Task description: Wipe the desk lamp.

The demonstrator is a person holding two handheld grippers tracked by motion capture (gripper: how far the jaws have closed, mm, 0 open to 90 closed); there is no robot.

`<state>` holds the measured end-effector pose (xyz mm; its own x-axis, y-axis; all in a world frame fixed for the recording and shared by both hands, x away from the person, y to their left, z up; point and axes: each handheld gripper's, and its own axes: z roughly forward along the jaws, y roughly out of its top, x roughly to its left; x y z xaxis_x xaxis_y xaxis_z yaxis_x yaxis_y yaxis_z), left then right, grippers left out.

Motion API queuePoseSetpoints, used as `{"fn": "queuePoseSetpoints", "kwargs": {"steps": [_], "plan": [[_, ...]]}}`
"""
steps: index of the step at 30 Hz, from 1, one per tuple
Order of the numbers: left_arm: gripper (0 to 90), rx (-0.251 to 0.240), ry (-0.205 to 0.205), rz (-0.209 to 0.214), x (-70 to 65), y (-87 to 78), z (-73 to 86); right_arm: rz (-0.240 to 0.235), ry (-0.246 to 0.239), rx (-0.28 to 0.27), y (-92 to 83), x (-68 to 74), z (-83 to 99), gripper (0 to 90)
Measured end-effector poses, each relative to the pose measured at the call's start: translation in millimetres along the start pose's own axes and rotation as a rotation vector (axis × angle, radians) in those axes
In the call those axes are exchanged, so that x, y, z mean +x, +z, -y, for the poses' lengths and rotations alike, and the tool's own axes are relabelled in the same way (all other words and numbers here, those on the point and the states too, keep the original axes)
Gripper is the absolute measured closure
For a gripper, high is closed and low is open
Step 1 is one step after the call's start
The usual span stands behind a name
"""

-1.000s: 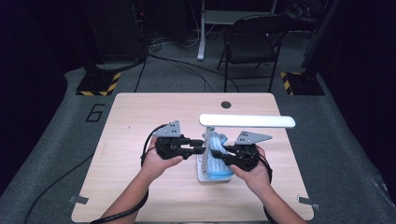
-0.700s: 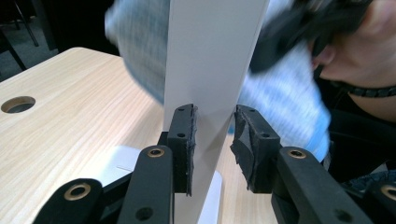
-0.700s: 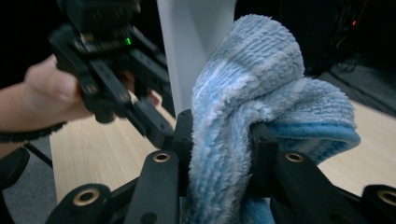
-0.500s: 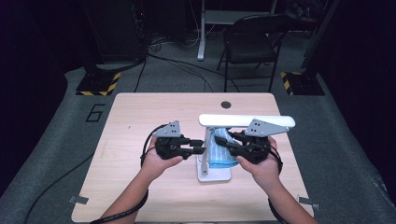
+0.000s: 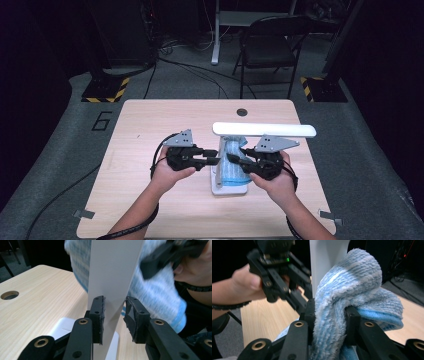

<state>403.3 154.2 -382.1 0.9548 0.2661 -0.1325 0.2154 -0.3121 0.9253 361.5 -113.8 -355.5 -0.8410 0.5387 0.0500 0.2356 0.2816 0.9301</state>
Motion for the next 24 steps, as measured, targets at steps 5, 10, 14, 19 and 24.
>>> {"fn": "queuePoseSetpoints", "kwargs": {"steps": [5, 10, 14, 19, 24], "plan": [[68.1, 0.004, 0.001, 0.001, 0.0, -0.1, -0.3, -0.003, 0.014, 0.041, 12.9, -2.2, 21.0, 70.8], [68.1, 0.0, 0.0, -0.001, -0.3, 0.7, -0.2, 0.001, 0.025, 0.104, 23.6, -2.4, 38.5, 70.8], [68.1, -0.003, -0.001, -0.001, -0.1, 0.8, 0.2, -0.019, 0.052, 0.142, 31.3, -4.1, 51.0, 70.7], [68.2, -0.001, -0.002, 0.001, 0.2, 0.7, 0.2, -0.014, 0.064, 0.154, 35.3, -5.8, 56.4, 70.7], [68.2, -0.001, -0.003, 0.002, 0.5, 0.6, 0.4, -0.008, 0.065, 0.151, 37.2, -5.9, 59.7, 70.7]]}}
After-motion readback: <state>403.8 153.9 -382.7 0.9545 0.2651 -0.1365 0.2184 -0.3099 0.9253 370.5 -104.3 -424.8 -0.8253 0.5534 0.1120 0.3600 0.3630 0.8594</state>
